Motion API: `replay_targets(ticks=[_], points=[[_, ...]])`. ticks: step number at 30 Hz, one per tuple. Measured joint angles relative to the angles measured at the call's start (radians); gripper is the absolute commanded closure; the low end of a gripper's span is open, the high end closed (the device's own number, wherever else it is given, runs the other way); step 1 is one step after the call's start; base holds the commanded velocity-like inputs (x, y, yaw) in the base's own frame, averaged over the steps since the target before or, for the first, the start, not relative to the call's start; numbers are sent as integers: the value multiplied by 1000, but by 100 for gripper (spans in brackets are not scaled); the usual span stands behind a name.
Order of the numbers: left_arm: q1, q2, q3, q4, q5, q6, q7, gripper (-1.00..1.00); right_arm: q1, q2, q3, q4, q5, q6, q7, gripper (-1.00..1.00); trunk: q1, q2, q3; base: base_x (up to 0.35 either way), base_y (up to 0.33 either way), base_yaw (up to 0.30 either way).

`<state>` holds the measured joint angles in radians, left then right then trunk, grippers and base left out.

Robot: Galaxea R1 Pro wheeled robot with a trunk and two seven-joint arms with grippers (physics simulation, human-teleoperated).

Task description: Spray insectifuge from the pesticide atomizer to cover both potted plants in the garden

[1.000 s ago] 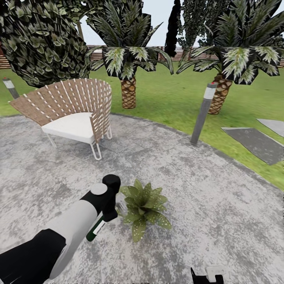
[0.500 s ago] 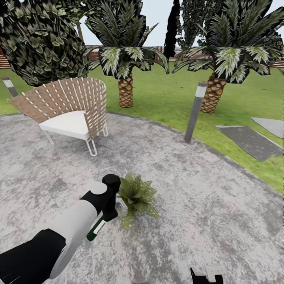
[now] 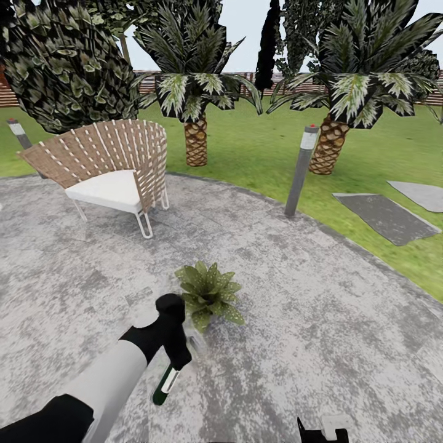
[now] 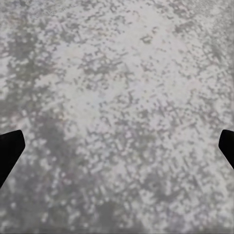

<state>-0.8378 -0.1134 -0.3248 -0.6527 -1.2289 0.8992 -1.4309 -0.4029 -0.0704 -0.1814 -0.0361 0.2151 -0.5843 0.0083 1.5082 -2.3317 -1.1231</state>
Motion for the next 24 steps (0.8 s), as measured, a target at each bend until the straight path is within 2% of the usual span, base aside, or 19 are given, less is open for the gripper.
replay_targets(ticks=[3,4,7,8,10,11,13,16,19,20,21,24], points=[[33,0,2,-8,123,-59,111,100,0,0,0,0,0,0,1,-100,0,0,0,-2,0,-18],[58,-1,1,-10,197,-73,166,100,0,0,1,0,0,0,2,-100,0,0,0,0,0,-21],[75,-3,0,-11,267,-82,232,100,0,1,1,1,1,0,3,-100,0,0,0,0,0,-7],[79,-2,2,-11,332,-148,253,100,0,2,1,1,2,0,4,-100,0,0,0,0,0,0],[81,-2,3,-6,356,-190,273,100,0,2,1,1,1,1,4,-100,0,0,0,0,0,0],[99,0,5,2,383,-212,337,100,0,2,0,-1,-2,1,0,-100,0,0,0,0,0,0],[111,0,13,3,399,-218,380,100,0,1,0,-6,-1,1,1,-100,0,0,0,0,0,0],[116,7,24,5,417,-246,404,100,-1,-1,13,-20,5,1,5,-100,0,0,0,0,0,0],[117,31,41,7,434,-334,409,100,-2,-8,96,-101,64,3,8,-100,0,0,0,0,0,0],[119,42,46,13,438,-369,410,100,-2,-8,126,-135,98,4,8,-100,0,0,0,0,0,0],[121,51,49,27,440,-396,410,100,-2,-8,142,-163,124,5,9,-100,0,0,0,0,0,0],[124,62,61,88,441,-460,410,100,-3,-6,156,-227,185,26,41,-100,0,0,0,0,0,0]])
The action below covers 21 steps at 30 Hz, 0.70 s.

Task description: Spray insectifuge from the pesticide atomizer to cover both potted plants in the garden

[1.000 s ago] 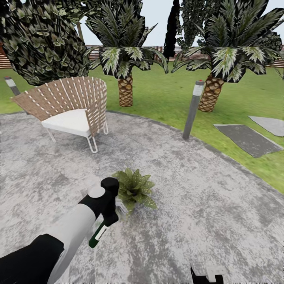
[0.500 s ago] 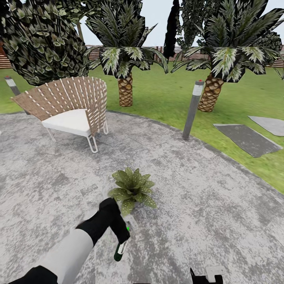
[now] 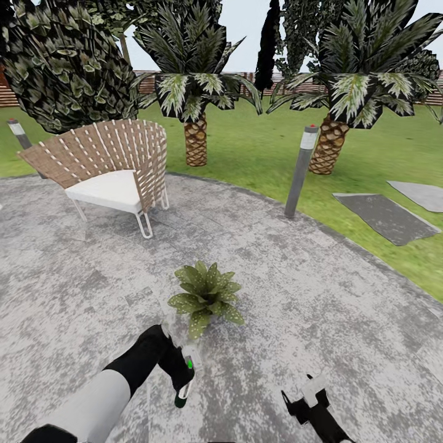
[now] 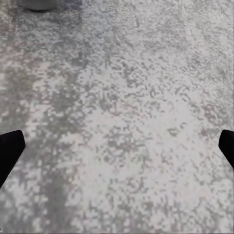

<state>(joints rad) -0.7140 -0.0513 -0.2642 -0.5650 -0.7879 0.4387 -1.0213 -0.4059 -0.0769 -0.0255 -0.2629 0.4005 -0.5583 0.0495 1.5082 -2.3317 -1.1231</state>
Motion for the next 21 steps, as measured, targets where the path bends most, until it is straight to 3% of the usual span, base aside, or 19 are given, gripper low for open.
replay_targets(ticks=[3,6,9,10,11,14,18,21], points=[[1,17,26,61,0,-107,0,100,-1,1,3,-63,49,113,166,-100,0,0,0,0,0,0],[1,21,37,102,0,-170,0,100,-12,2,3,-125,57,190,305,-100,0,0,0,0,0,0],[0,18,43,128,0,-198,-1,100,-39,4,3,-254,77,236,525,-100,0,0,0,0,0,0],[0,16,43,129,0,-196,-2,100,-57,5,3,-275,96,240,567,100,0,0,0,0,0,0],[0,10,40,130,-1,-190,-4,100,-91,8,3,-291,146,276,618,100,0,0,0,0,0,0],[-1,7,36,130,0,-186,-12,100,-110,11,25,-300,187,310,706,100,0,0,0,0,0,0],[-1,1,34,128,-2,-186,-15,100,-112,14,81,-301,194,315,743,100,0,0,0,0,0,0],[-1,-13,32,128,-4,-188,-18,100,-112,32,115,-301,195,316,748,100,0,0,0,0,0,0]])
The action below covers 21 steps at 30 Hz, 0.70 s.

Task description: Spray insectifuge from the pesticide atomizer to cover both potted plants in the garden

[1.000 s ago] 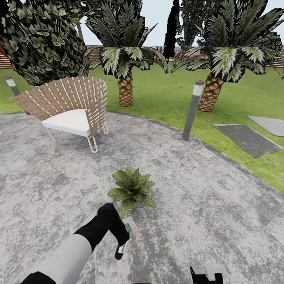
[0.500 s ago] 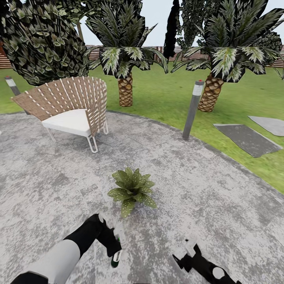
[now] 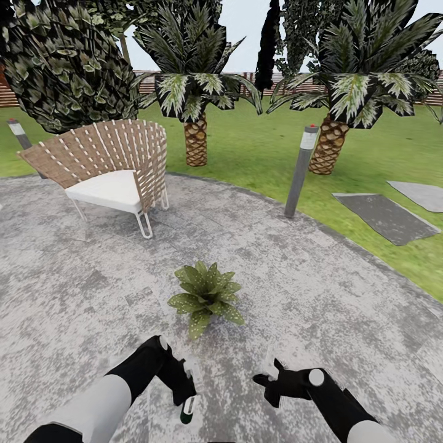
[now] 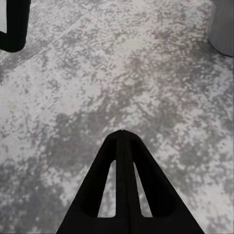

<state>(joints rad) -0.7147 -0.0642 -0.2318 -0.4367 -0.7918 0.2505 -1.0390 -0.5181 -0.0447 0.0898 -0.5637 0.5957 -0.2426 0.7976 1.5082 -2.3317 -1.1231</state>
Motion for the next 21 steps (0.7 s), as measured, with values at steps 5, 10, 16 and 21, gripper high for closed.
replay_targets(ticks=[5,10,16,21], points=[[0,-14,0,0,-3,-24,-2,100,-1,28,20,-3,2,1,80,100,0,0,0,0,0,0],[1,-14,1,3,-3,-117,6,100,-16,45,22,-4,0,3,108,100,0,0,0,0,0,0],[3,-14,-1,29,-8,-125,22,100,-33,77,23,-4,-2,4,110,100,0,0,0,0,0,0],[3,-15,-1,41,-6,-127,26,100,-45,88,23,-6,-6,37,111,100,0,0,0,0,0,0]])
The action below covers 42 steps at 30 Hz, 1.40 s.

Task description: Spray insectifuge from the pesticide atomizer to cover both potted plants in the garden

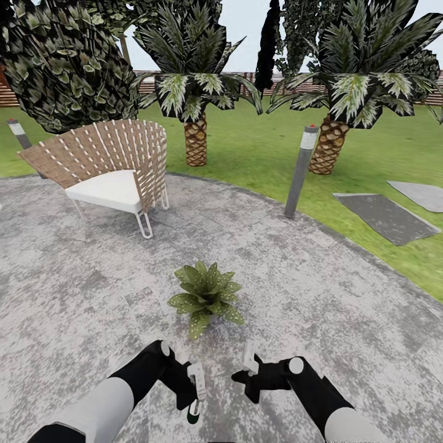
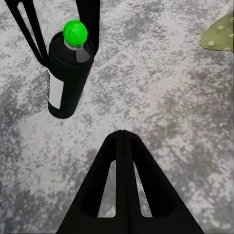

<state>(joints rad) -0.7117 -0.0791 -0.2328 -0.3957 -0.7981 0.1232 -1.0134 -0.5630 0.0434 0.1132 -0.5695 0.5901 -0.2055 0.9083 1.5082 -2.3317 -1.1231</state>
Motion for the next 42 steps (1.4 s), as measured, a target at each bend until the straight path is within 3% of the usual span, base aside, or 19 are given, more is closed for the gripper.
replay_targets(ticks=[10,14,24,27,28,30,32,42], points=[[0,-31,2,-14,6,2,5,100,-6,4,0,-40,-4,20,1,100,0,0,0,0,0,0],[0,-33,5,-19,8,3,7,100,-6,24,0,-40,-4,20,2,100,0,0,0,0,0,0],[-1,-35,12,-21,14,1,7,100,-7,42,0,-40,-3,21,2,100,0,0,0,0,0,0],[-1,-40,13,-21,15,-29,7,100,-7,46,0,-40,-2,22,2,100,0,0,0,0,0,0],[-1,-40,15,-21,20,-36,7,100,-7,46,0,-40,-2,22,2,100,0,0,0,0,0,0],[-1,-39,19,-20,84,-45,6,100,-7,47,0,-40,-2,22,2,100,0,0,0,0,0,0],[-1,-39,18,-20,100,-47,5,100,-7,47,0,-40,-2,22,2,100,0,0,0,0,0,0],[-1,-41,19,-19,109,-50,5,100,-7,47,0,-40,-2,22,2,100,0,0,0,0,0,0]])
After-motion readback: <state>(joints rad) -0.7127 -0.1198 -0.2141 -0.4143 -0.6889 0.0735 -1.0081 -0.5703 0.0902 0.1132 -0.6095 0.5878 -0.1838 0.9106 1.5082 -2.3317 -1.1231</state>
